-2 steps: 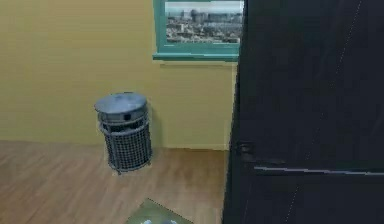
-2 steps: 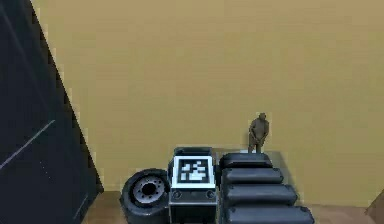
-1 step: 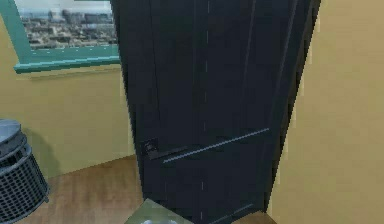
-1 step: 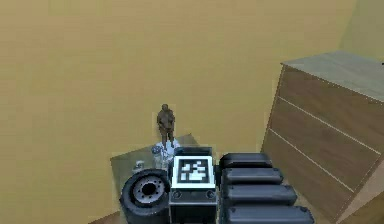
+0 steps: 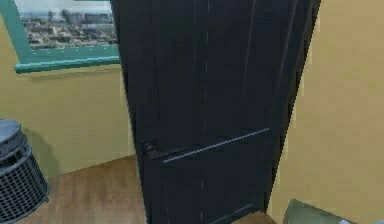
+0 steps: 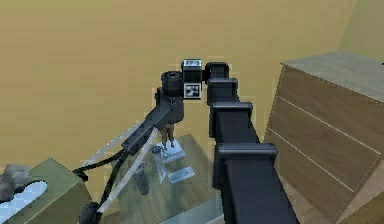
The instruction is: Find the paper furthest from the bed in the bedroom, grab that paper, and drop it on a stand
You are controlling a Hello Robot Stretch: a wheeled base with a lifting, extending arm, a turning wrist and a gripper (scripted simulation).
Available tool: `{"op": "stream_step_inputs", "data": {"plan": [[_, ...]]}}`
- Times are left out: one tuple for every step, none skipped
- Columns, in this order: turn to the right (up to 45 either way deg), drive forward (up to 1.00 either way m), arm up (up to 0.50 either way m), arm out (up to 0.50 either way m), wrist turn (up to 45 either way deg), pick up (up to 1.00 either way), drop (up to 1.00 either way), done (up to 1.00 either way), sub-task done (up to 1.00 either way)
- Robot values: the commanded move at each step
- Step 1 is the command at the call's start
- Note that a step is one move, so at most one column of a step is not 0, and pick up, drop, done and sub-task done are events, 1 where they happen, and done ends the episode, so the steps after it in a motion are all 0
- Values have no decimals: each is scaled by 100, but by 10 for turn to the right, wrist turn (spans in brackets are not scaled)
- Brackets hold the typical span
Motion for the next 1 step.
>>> {"op": "stream_step_inputs", "data": {"plan": [[0, 0, 0, 0, 450, 0, 0, 0, 0]]}}
